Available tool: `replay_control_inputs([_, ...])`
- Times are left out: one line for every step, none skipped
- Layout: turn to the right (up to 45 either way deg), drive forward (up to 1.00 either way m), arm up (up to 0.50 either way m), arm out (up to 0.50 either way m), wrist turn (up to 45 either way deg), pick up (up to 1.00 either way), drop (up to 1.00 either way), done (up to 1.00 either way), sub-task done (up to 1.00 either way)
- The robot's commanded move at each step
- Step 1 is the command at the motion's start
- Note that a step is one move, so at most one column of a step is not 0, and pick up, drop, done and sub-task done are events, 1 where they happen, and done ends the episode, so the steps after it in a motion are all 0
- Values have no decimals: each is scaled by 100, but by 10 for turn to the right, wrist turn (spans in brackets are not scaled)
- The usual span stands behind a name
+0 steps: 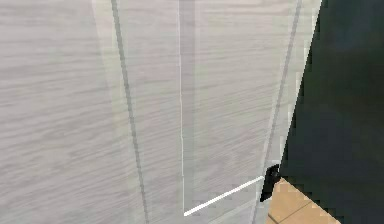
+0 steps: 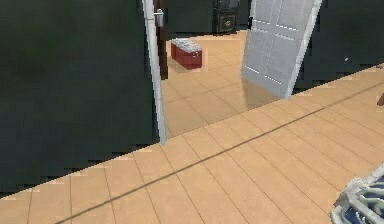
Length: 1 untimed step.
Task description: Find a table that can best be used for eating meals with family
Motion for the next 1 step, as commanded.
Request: replay_control_inputs([450,0,0,0,0,0,0,0,0])
